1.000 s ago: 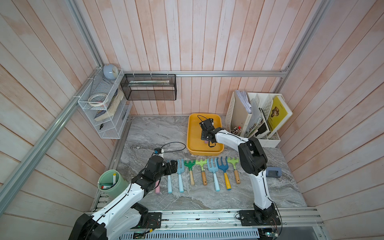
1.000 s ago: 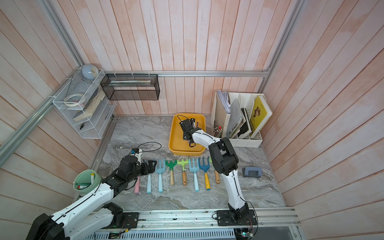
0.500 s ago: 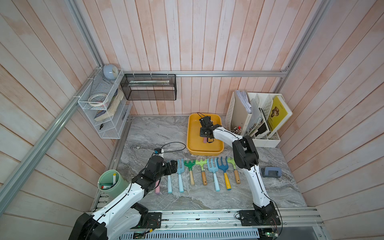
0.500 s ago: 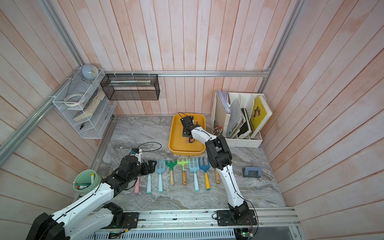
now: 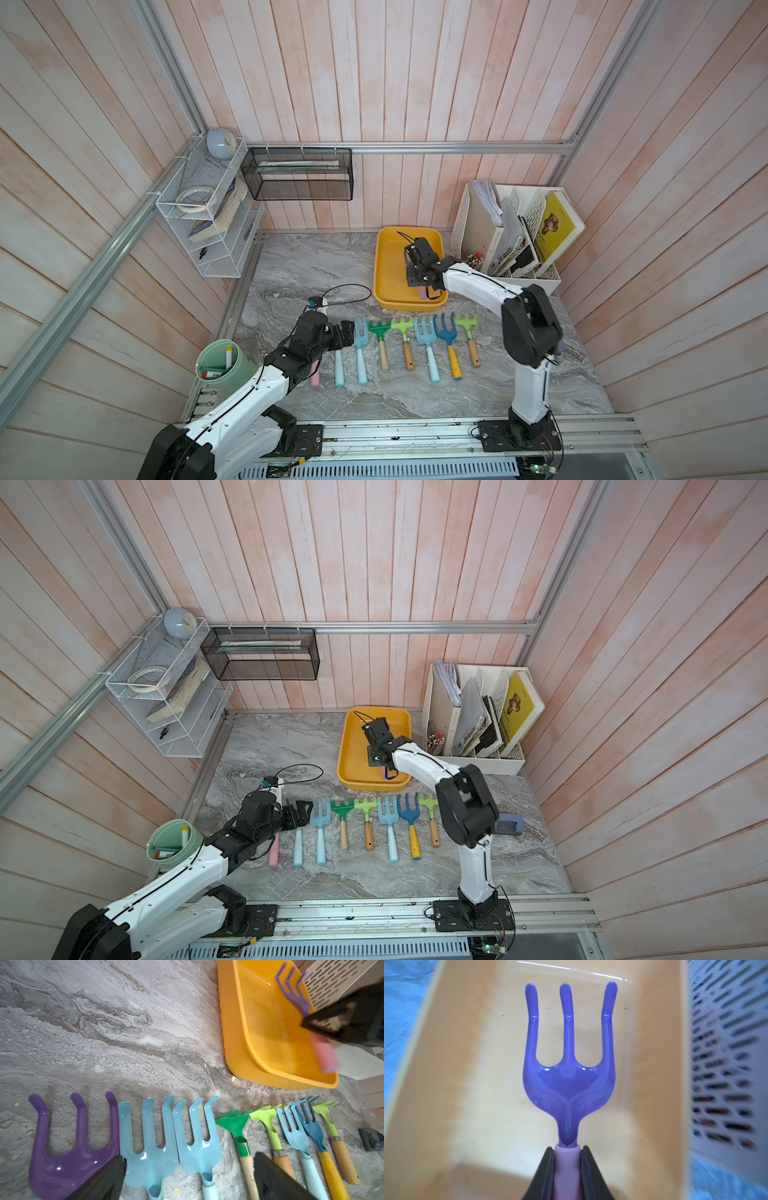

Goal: Take the hand rake out of the storage box
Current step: Pick up the rake from the storage box, then place the rake at the center of the board.

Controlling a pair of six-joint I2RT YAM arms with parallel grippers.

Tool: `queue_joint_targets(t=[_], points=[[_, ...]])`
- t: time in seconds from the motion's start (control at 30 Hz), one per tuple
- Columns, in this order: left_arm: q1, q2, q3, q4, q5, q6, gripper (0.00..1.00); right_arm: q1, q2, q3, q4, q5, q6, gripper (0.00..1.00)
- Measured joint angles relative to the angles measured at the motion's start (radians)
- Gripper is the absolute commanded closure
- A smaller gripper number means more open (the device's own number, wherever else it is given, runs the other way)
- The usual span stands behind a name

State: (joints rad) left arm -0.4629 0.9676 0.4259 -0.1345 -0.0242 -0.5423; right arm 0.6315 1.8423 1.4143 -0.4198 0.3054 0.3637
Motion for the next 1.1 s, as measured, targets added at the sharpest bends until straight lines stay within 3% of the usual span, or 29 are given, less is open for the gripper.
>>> queue_joint_targets(t=[0.17,0.3,0.4,0.6,0.77,0.87,1.1], points=[[0.000,0.000,-0.003,0.001,0.001,0.000,0.00,-0.006,-0.538,-0.419,0.088,0.004,-0.105,1.00],[0.000,-0.003,-0.003,0.001,0.002,0.000,0.00,-0.151,-0.753,-0.587,0.071,0.007,-0.162,1.00],[0.000,-0.019,-0.010,0.001,0.006,0.000,0.00,-0.275,-0.809,-0.649,0.043,0.009,-0.183,1.00],[0.000,-0.049,-0.019,0.001,0.020,0.000,0.00,-0.297,-0.844,-0.664,0.042,0.006,-0.225,1.00],[0.000,-0.063,-0.020,0.000,0.020,0.000,0.00,-0.291,-0.806,-0.574,-0.039,-0.104,-0.095,1.00],[0.000,-0.075,-0.025,0.001,0.020,-0.001,0.00,-0.253,-0.843,-0.609,-0.075,-0.141,0.011,1.00],[0.000,-0.080,-0.036,0.001,0.021,-0.001,0.00,-0.236,-0.996,-0.744,-0.253,-0.039,0.205,1.00]])
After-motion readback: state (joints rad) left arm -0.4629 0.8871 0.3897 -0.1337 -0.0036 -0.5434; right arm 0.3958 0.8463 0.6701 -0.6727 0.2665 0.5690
